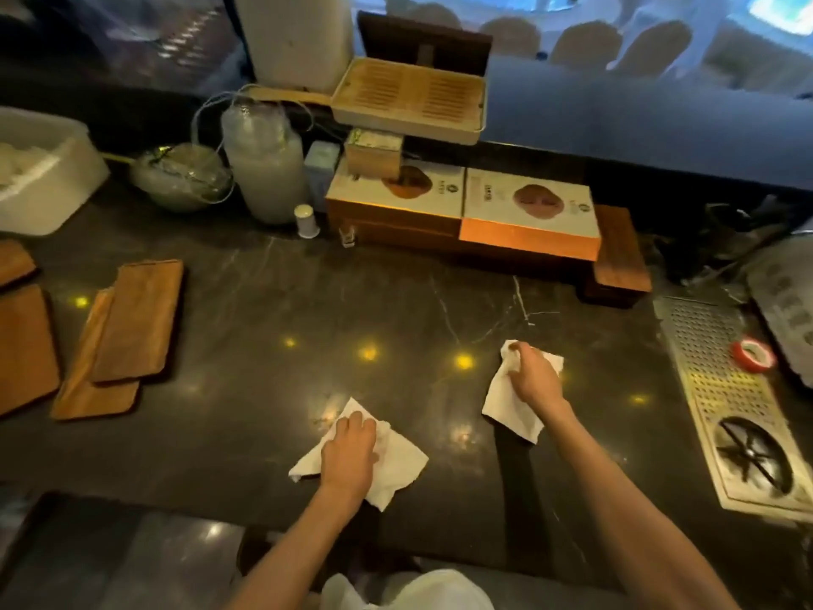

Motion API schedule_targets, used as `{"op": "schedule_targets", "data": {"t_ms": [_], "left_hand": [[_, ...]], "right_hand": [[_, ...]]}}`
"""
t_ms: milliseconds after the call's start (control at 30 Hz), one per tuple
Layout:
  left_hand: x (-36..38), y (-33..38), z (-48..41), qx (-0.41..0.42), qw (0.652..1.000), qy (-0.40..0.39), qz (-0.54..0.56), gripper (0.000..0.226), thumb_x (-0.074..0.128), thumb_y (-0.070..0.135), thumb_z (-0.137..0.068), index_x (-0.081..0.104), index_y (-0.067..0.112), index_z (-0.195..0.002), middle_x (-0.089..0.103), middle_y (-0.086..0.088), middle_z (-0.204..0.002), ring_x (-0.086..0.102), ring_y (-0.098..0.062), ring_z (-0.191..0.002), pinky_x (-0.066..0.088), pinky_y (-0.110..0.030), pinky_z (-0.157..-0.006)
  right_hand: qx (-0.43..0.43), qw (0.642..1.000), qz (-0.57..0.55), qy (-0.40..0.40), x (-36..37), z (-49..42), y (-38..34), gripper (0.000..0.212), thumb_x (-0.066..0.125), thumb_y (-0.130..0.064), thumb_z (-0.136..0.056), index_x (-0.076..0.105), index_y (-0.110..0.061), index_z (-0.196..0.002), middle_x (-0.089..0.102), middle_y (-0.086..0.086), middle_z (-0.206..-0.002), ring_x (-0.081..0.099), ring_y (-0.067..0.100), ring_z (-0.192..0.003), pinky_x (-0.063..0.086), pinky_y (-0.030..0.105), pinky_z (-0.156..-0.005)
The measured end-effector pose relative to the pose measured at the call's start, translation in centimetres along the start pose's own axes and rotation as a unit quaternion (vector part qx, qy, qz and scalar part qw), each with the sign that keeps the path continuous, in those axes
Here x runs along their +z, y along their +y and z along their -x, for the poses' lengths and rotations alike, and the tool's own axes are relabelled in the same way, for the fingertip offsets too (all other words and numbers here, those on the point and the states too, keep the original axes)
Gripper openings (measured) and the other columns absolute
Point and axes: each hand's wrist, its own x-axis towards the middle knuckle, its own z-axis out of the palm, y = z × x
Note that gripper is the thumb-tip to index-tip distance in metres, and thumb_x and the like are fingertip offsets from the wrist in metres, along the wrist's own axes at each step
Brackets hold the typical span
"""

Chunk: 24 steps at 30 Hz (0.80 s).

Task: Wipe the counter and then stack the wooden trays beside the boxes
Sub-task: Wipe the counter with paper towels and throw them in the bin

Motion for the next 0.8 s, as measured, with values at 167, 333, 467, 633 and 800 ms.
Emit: {"op": "schedule_targets", "data": {"t_ms": [167, 333, 467, 633, 800], "left_hand": [[0.6, -3.5, 1.9, -0.044, 0.99, 0.08, 0.109, 0.023, 0.045, 0.009, -0.095, 0.054, 0.014, -0.116, 0.054, -0.003, -0.126, 0.048, -0.021, -0.119, 0.045, -0.032, -0.087], [1.4, -10.6, 6.4, -0.077, 0.931, 0.179, 0.307, 0.028, 0.05, -0.004, -0.09, 0.062, 0.012, -0.109, 0.051, -0.004, -0.121, 0.055, -0.022, -0.108, 0.045, -0.026, -0.084], [2.2, -16.9, 12.1, -0.151, 0.868, 0.264, 0.392, 0.024, 0.051, -0.005, -0.091, 0.067, 0.011, -0.098, 0.046, -0.003, -0.135, 0.047, -0.015, -0.121, 0.035, -0.021, -0.099], [4.5, -25.2, 20.0, -0.266, 0.79, 0.291, 0.469, 0.026, 0.042, -0.006, -0.095, 0.062, 0.009, -0.099, 0.055, -0.014, -0.127, 0.052, -0.03, -0.119, 0.042, -0.017, -0.087], [9.2, -31.8, 25.6, -0.306, 0.739, 0.266, 0.538, 0.036, 0.038, -0.022, -0.086, 0.069, -0.005, -0.094, 0.061, -0.027, -0.112, 0.057, -0.038, -0.105, 0.041, -0.011, -0.077]], "right_hand": [[-0.068, 0.994, -0.085, -0.019, 4.0, 1.5, -3.6, 0.014, 0.051, -0.016, -0.095, 0.058, -0.017, -0.107, 0.065, 0.004, -0.109, 0.062, 0.025, -0.099, 0.047, 0.032, -0.073], [-0.16, 0.974, -0.148, -0.057, 7.3, 6.3, -10.1, 0.019, 0.047, -0.013, -0.096, 0.061, -0.023, -0.104, 0.06, -0.005, -0.101, 0.058, 0.016, -0.097, 0.051, 0.028, -0.076], [-0.201, 0.948, -0.221, -0.112, 10.2, 12.7, -16.4, 0.019, 0.048, -0.013, -0.097, 0.063, -0.023, -0.1, 0.059, -0.004, -0.102, 0.056, 0.009, -0.095, 0.051, 0.027, -0.079], [-0.214, 0.912, -0.279, -0.21, 14.7, 22.7, -24.7, 0.021, 0.058, -0.006, -0.092, 0.071, -0.023, -0.094, 0.065, 0.0, -0.105, 0.061, 0.015, -0.102, 0.052, 0.033, -0.087], [-0.249, 0.888, -0.225, -0.313, 20.8, 32.1, -30.1, 0.027, 0.068, -0.018, -0.084, 0.061, -0.035, -0.103, 0.061, -0.013, -0.109, 0.06, 0.005, -0.103, 0.053, 0.026, -0.087]]}}
